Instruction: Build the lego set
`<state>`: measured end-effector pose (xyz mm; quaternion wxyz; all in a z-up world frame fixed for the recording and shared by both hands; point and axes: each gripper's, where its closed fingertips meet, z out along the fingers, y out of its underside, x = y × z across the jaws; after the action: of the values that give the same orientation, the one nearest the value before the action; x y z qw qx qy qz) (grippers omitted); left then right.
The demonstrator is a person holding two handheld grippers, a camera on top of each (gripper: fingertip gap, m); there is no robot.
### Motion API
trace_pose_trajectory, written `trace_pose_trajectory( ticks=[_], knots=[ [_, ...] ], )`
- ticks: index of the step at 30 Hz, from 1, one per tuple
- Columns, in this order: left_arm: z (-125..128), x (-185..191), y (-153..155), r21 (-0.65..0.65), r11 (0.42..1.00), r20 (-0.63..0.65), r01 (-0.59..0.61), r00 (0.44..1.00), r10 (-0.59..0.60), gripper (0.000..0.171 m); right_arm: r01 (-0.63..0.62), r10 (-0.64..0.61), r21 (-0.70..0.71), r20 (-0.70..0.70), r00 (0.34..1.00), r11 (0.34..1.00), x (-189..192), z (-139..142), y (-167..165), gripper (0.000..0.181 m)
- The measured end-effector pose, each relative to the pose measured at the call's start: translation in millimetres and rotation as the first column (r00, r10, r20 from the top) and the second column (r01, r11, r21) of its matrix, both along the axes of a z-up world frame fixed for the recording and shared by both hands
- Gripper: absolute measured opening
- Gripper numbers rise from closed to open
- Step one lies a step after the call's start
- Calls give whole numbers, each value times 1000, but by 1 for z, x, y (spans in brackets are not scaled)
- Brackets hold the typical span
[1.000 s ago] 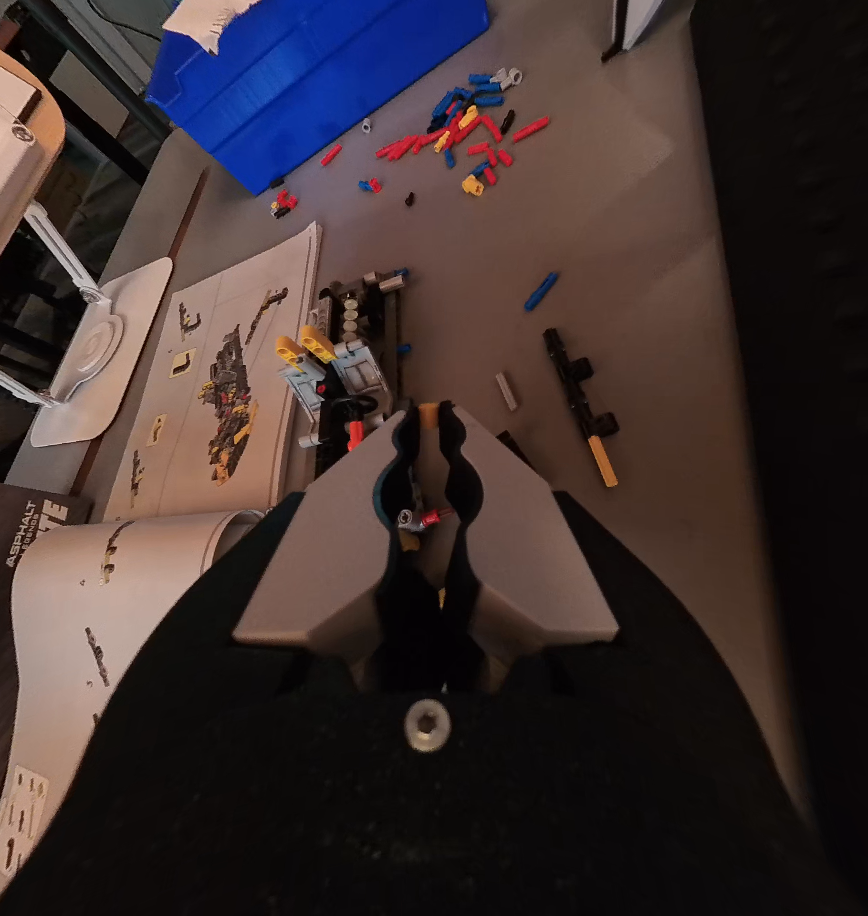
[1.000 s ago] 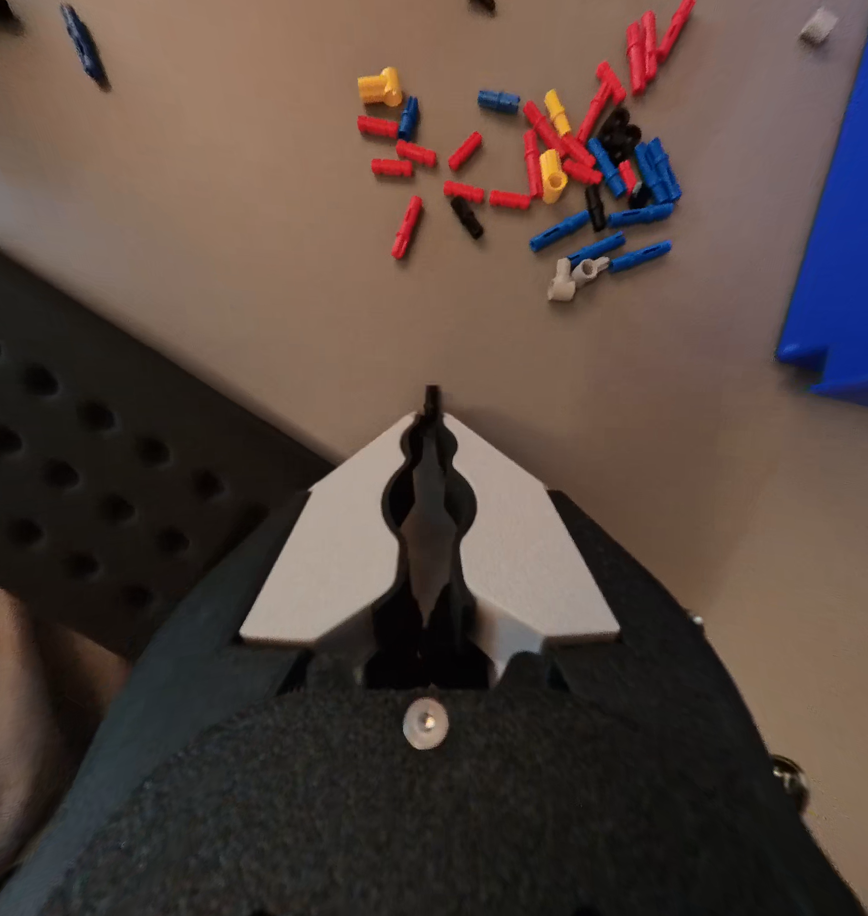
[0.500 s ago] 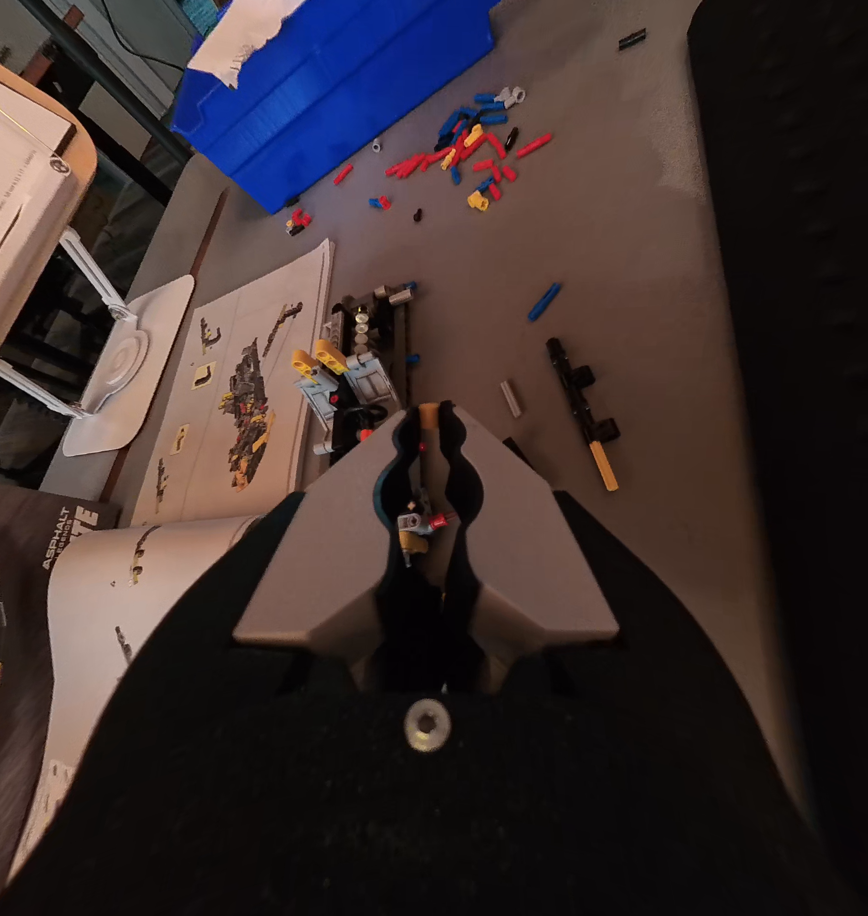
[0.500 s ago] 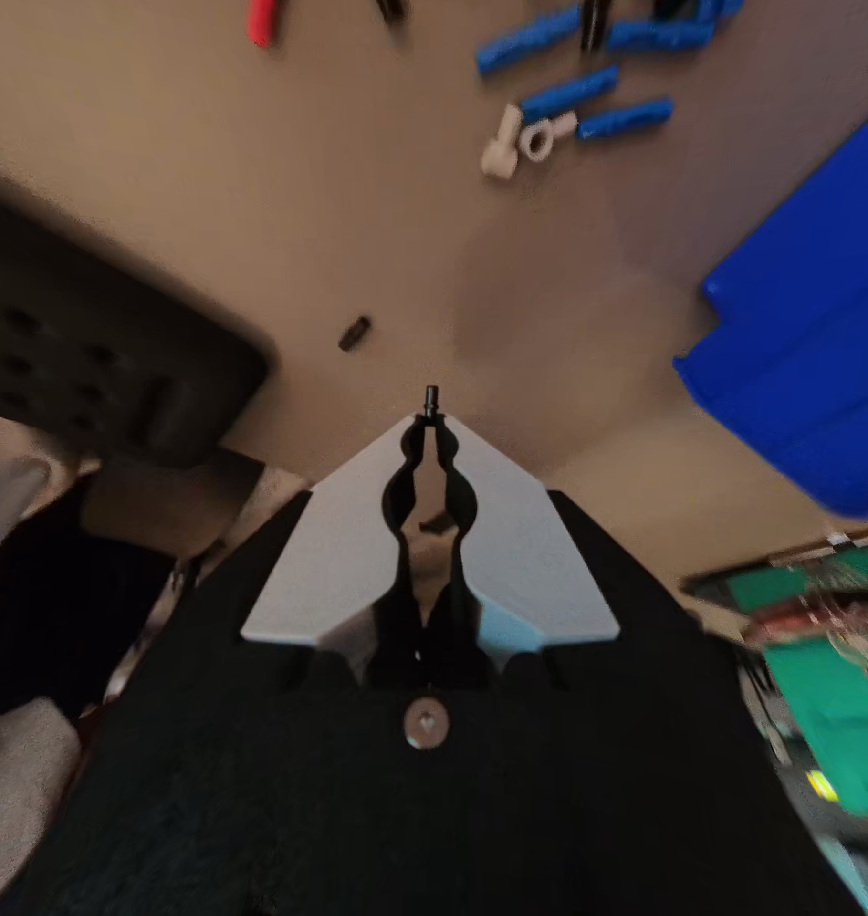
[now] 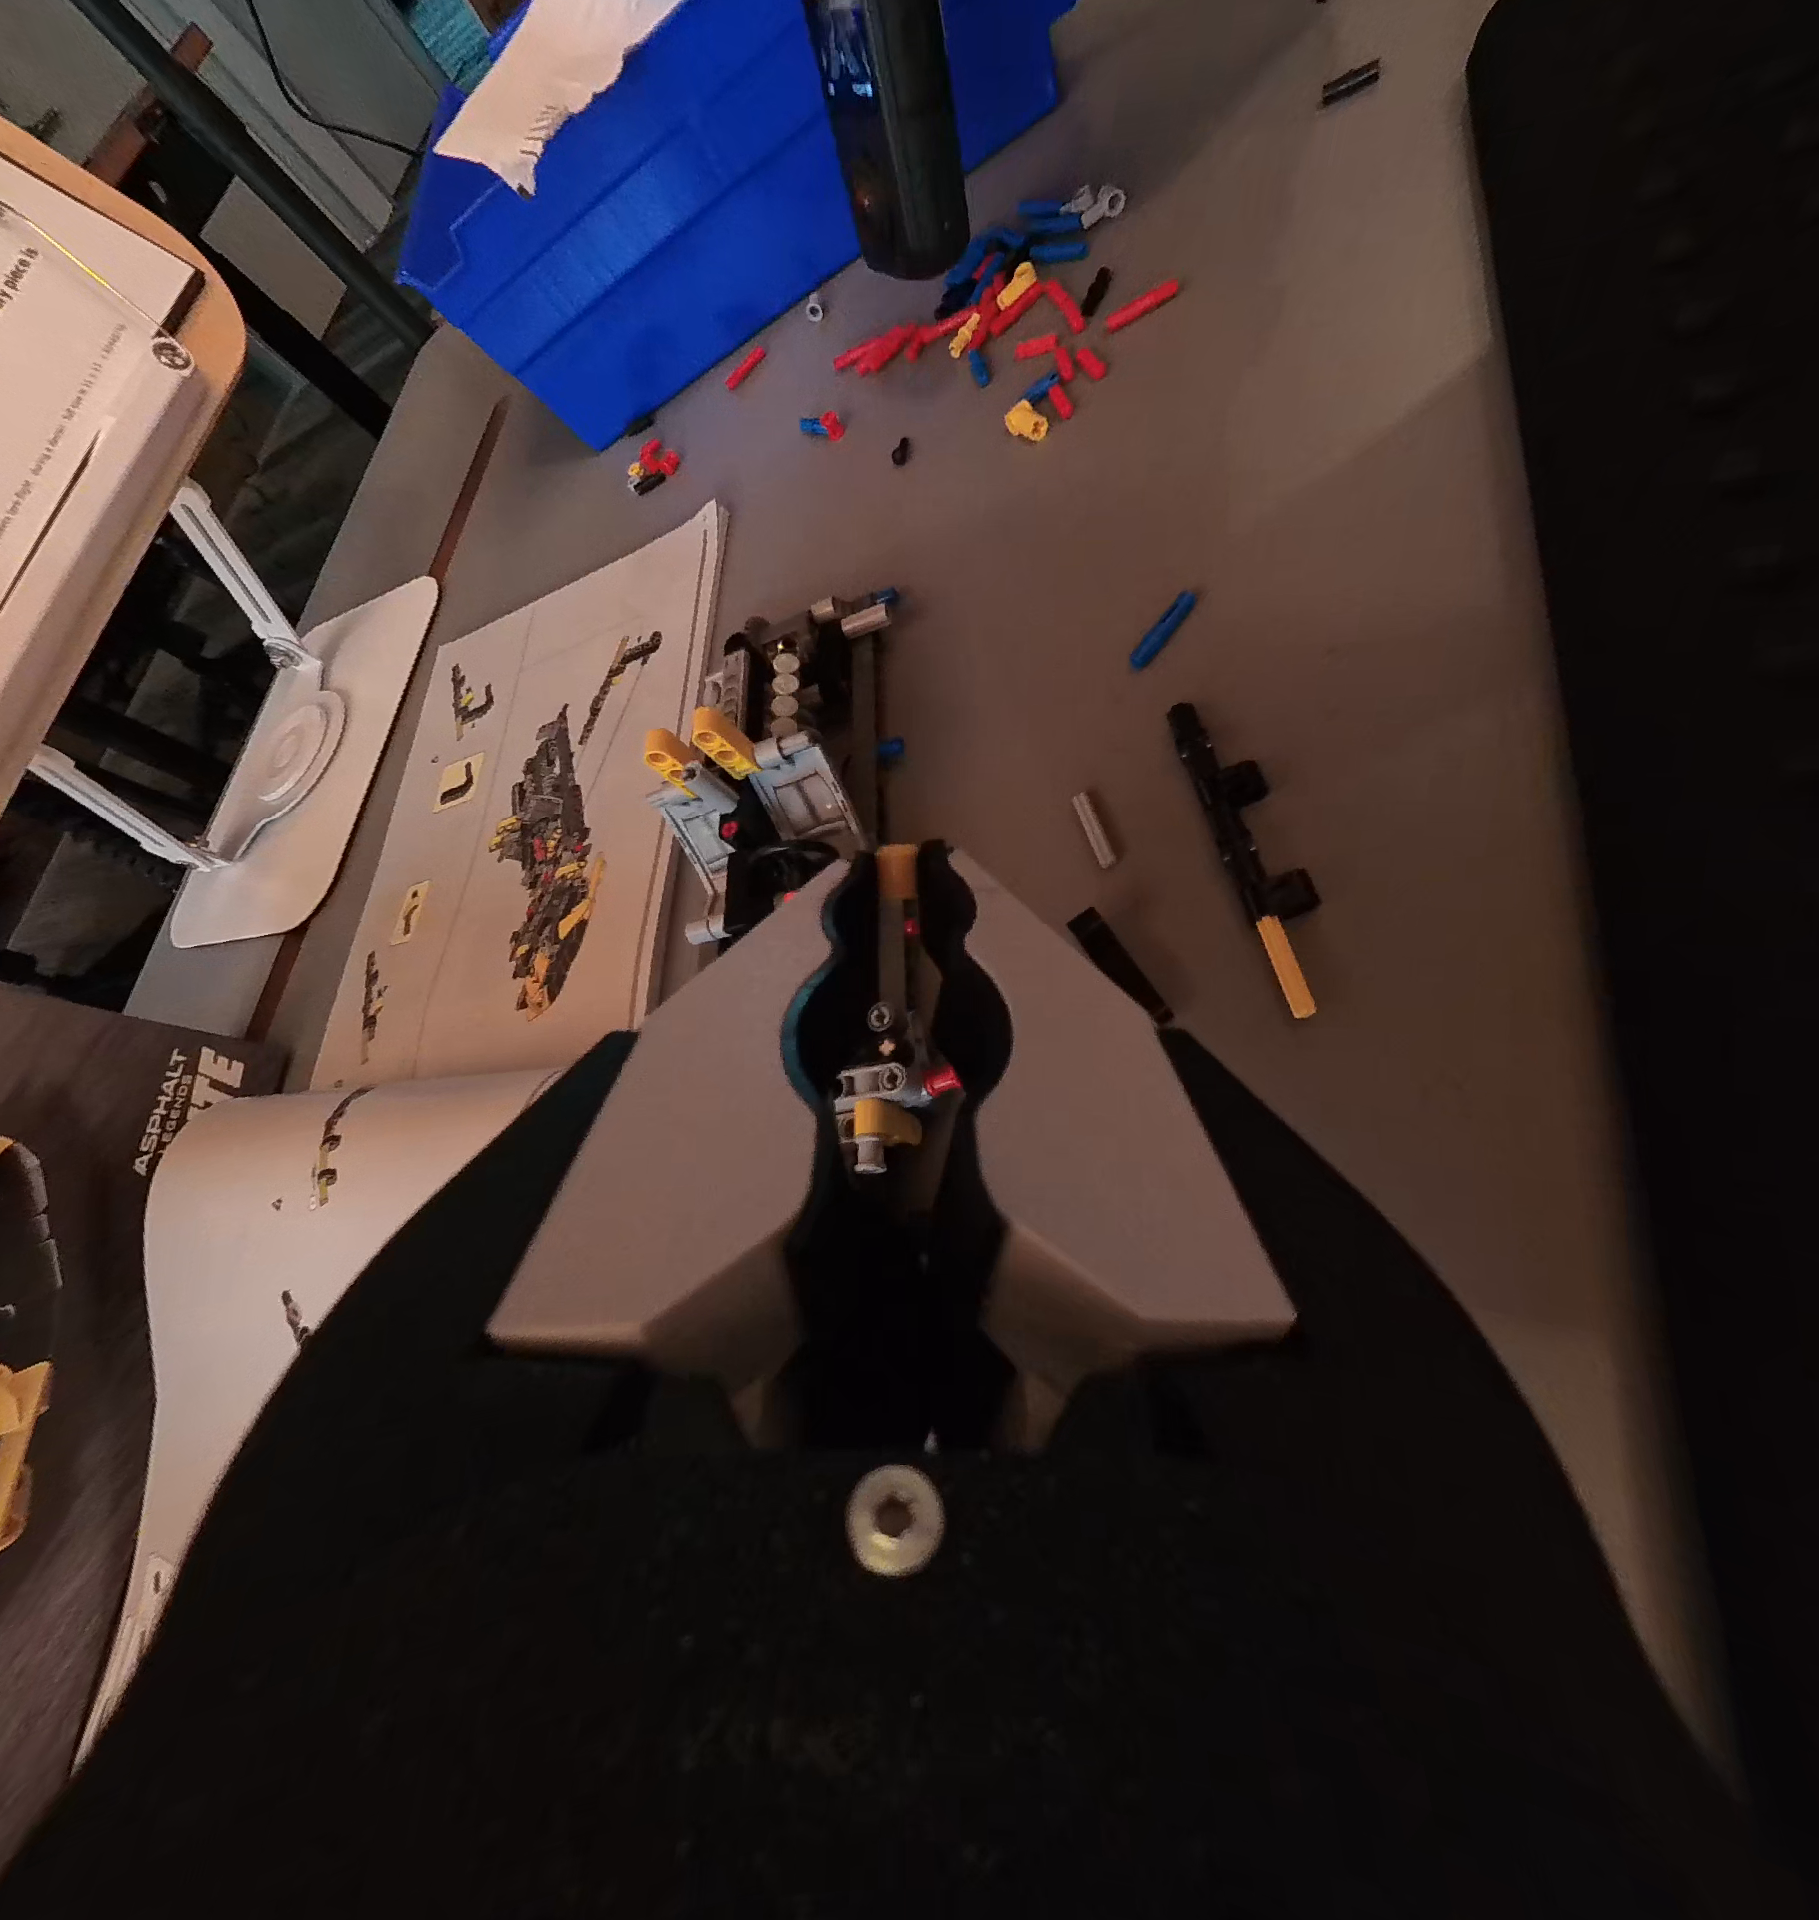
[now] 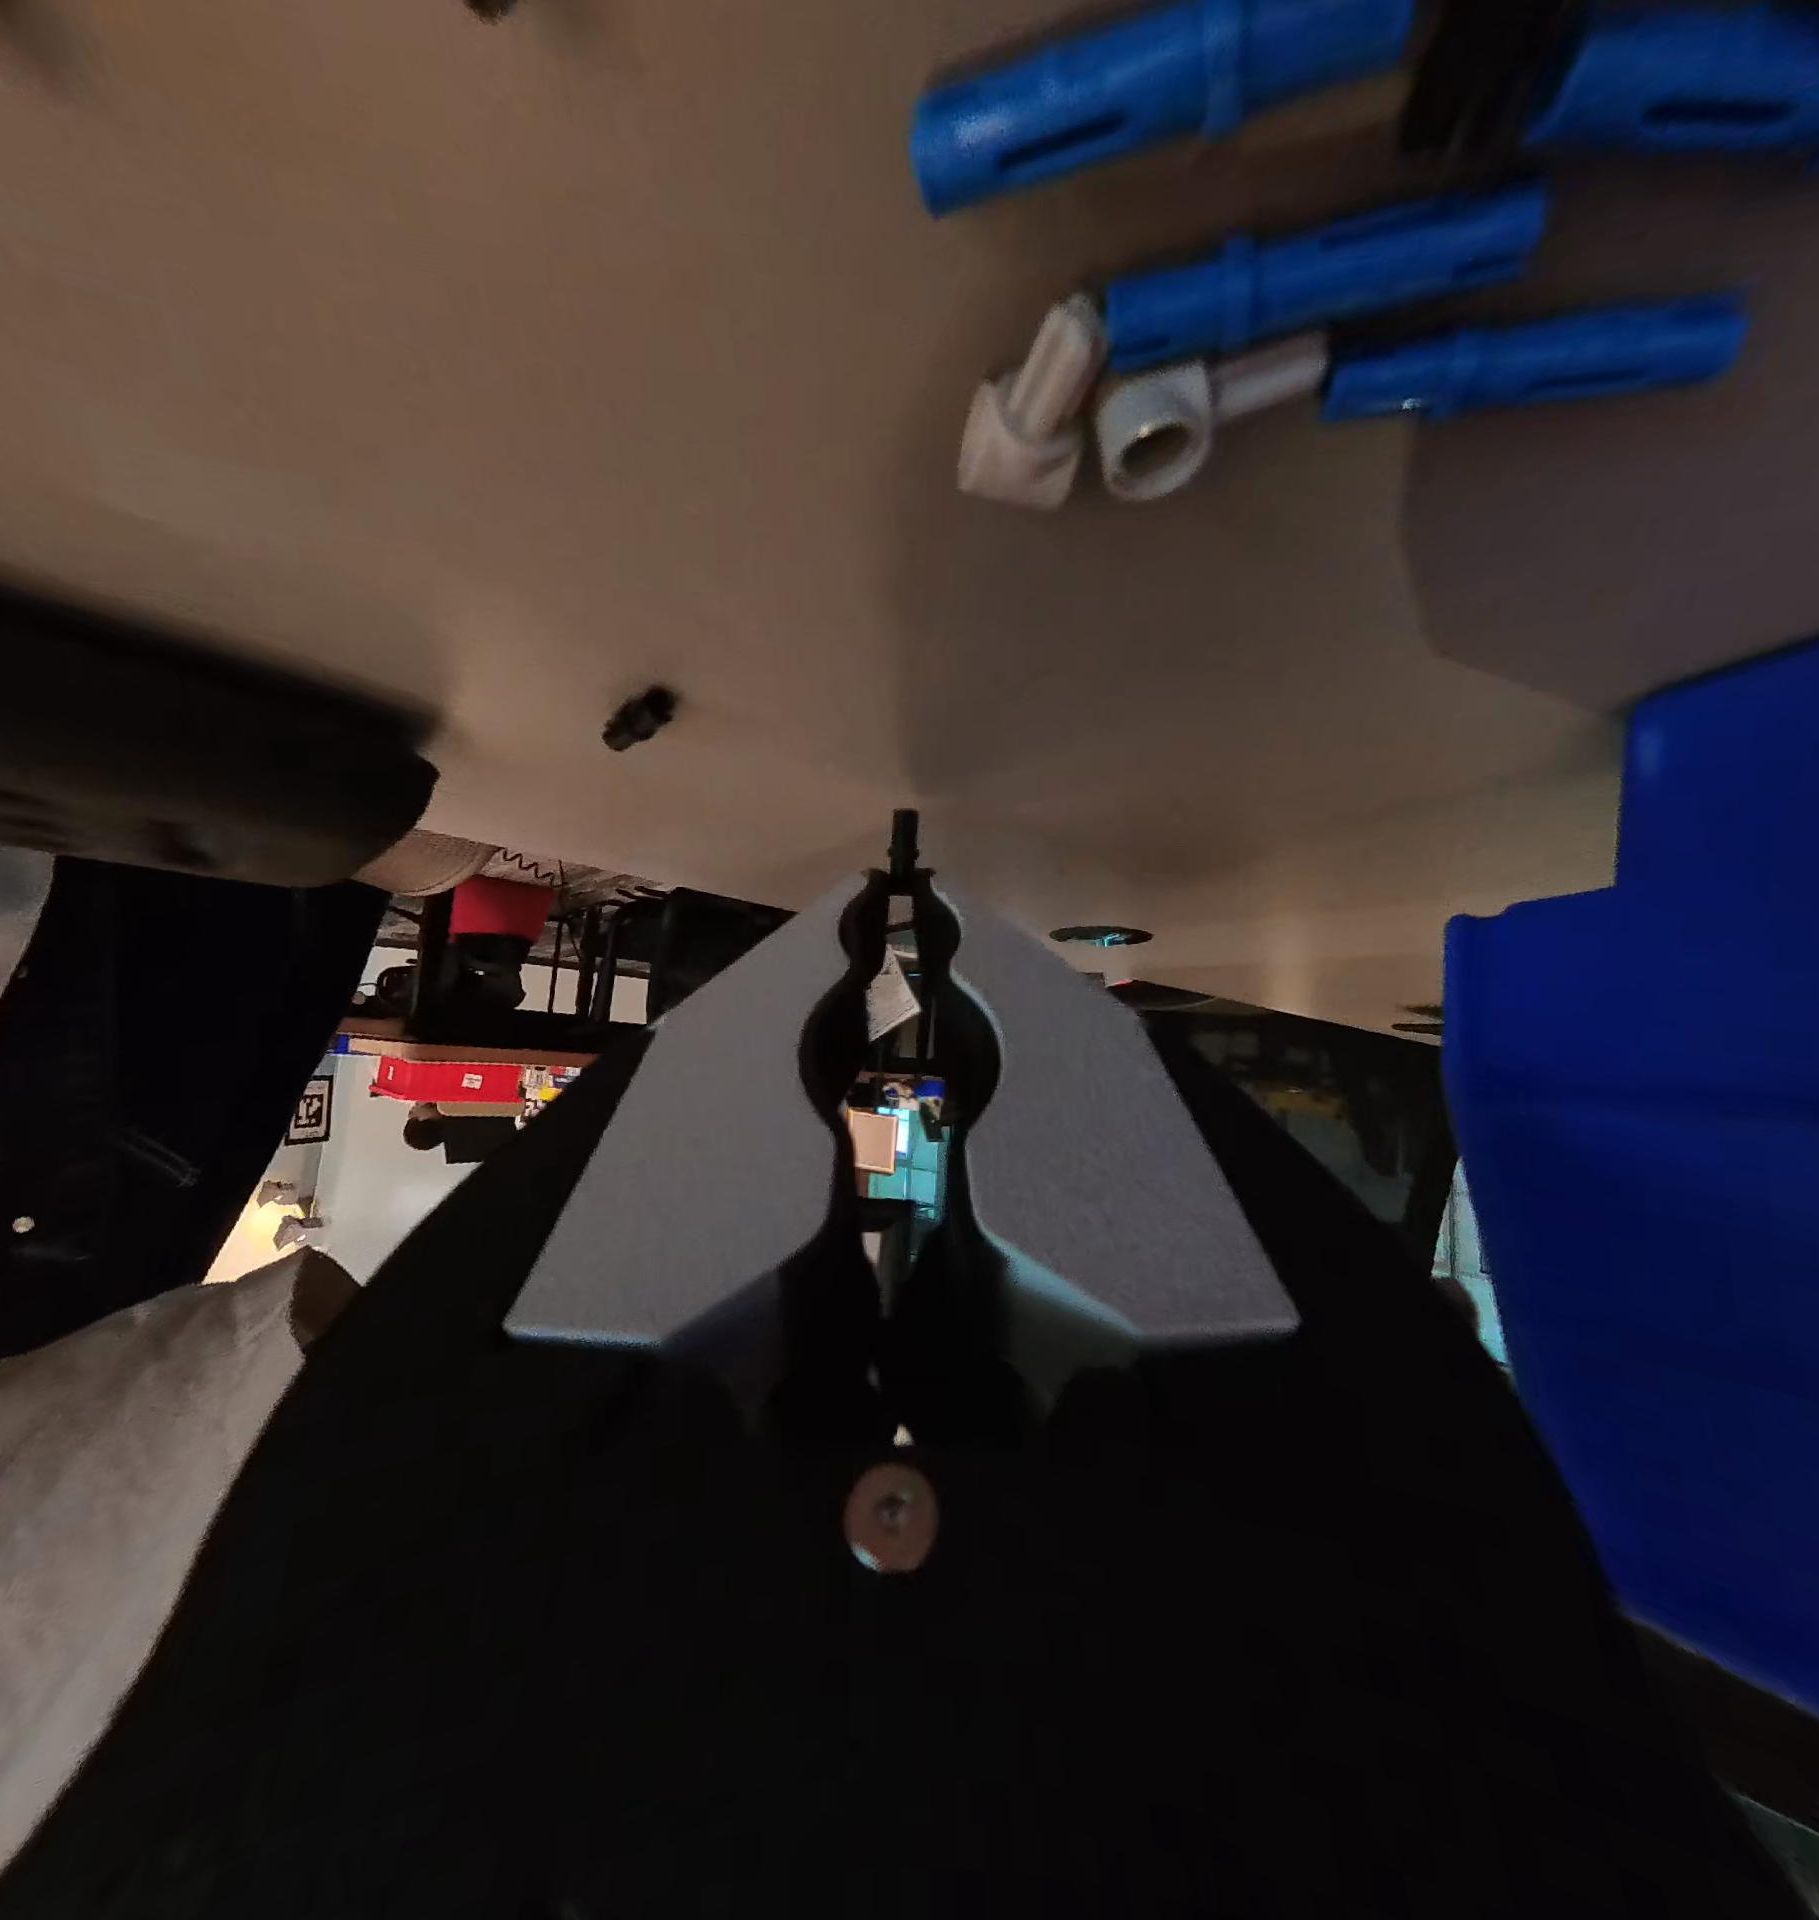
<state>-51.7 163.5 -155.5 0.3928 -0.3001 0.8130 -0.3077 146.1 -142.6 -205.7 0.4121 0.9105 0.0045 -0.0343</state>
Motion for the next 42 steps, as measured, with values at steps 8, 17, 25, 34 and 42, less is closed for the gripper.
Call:
trace_pose_trajectory(
  ticks=[8, 17, 25, 34, 42],
  knots=[
    [-3, -1, -3, 7, 1000, -11, 9, 1000, -9, 4, -5, 5, -14, -3, 1000, 1000, -1, -3, 0, 3],
    [-5, -1, -2, 7, 1000, -15, 8, 1000, -8, 4, -19, 19, -16, -11, 1000, 1000, -1, -5, 2, 5],
    [-5, -1, -3, 6, 1000, -16, 11, 1000, -11, 4, -27, 27, -3, 3, 1000, 1000, 2, -5, 4, 17],
    [-2, 0, 2, 1, 1000, -8, -4, 1000, 4, 4, 48, -66, 576, 10, 998, 816, -7, 27, 27, 14],
    [0, -2, -6, -17, 1000, -8, 22, 1000, -22, 4, -48, -128, 937, 98, 987, 347, -9, 16, 12, 16]
  ],
)
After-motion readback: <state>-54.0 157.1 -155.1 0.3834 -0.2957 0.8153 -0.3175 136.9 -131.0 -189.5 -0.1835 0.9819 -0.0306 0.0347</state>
